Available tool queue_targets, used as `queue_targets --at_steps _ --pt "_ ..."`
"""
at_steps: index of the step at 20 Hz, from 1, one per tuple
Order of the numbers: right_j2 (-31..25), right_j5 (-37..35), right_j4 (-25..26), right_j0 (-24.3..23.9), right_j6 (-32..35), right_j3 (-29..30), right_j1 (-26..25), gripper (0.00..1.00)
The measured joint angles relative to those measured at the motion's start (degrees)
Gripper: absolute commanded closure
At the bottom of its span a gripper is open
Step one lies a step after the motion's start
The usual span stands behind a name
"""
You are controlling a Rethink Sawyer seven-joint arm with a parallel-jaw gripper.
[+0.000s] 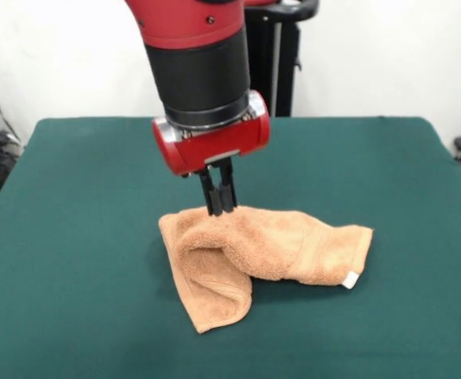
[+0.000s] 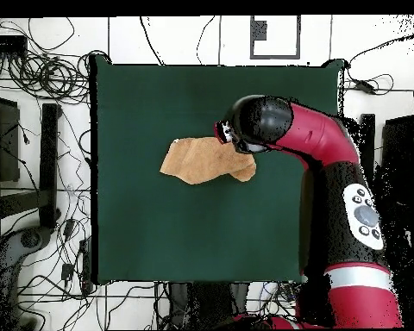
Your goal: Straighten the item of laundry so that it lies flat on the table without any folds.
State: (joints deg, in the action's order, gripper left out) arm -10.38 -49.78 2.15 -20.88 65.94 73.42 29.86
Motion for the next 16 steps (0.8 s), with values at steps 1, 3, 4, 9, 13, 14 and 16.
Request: queue_targets --at_steps 1,3,4,9,13,14,16 --pt "0.02 -0.01 -0.08 0.34 0.00 -0.72 -0.56 1.00" --pt "0.03 -0.01 -0.17 0.67 0.00 -1.44 -1.14 1.00" --pt "0.02 -0.01 -0.26 0.90 0.00 -1.93 -1.68 1.00" --pt "0.03 -0.01 -0.51 1.09 0.00 -2.57 -3.23 1.00" --pt "0.05 0.00 -0.61 1.09 0.00 -2.59 -4.03 1.00" --pt "0.05 0.00 -0.64 1.09 0.00 -2.59 -4.21 1.00" --pt "0.04 0.28 -0.67 0.93 0.00 -2.46 -4.95 1.00"
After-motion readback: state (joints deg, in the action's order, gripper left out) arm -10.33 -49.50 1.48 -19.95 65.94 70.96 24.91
